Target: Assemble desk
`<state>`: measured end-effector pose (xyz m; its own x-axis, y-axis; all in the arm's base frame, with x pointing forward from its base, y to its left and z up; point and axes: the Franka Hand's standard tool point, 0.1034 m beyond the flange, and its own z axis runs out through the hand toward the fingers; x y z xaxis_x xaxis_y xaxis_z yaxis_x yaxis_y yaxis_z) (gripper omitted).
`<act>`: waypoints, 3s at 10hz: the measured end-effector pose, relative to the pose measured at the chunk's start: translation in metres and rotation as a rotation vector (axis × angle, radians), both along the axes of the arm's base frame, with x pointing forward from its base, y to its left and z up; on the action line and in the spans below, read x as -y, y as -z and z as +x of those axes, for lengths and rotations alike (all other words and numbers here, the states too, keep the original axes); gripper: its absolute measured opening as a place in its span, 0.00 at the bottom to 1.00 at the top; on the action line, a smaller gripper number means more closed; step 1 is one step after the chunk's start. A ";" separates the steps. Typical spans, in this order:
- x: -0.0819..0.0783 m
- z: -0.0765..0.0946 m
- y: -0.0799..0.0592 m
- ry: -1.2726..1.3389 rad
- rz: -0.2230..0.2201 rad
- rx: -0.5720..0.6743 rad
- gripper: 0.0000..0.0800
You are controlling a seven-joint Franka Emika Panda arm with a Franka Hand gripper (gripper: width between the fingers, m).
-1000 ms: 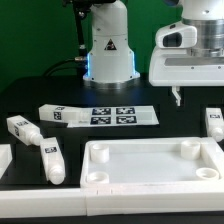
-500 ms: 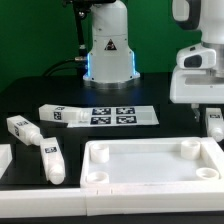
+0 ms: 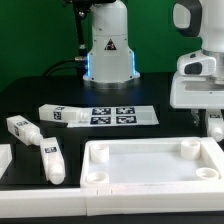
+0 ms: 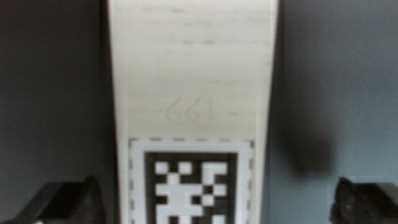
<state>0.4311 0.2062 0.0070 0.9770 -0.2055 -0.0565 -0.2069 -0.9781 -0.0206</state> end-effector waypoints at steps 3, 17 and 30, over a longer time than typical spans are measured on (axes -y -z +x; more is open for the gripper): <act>0.017 0.011 -0.008 -0.098 0.008 0.015 0.35; 0.061 0.007 -0.015 -1.416 0.047 0.017 0.36; 0.074 -0.023 -0.005 -2.565 0.118 -0.072 0.36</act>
Offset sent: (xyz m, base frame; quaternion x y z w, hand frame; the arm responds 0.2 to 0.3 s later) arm 0.0192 -0.0396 0.0281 0.0486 -0.0176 -0.0949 0.9941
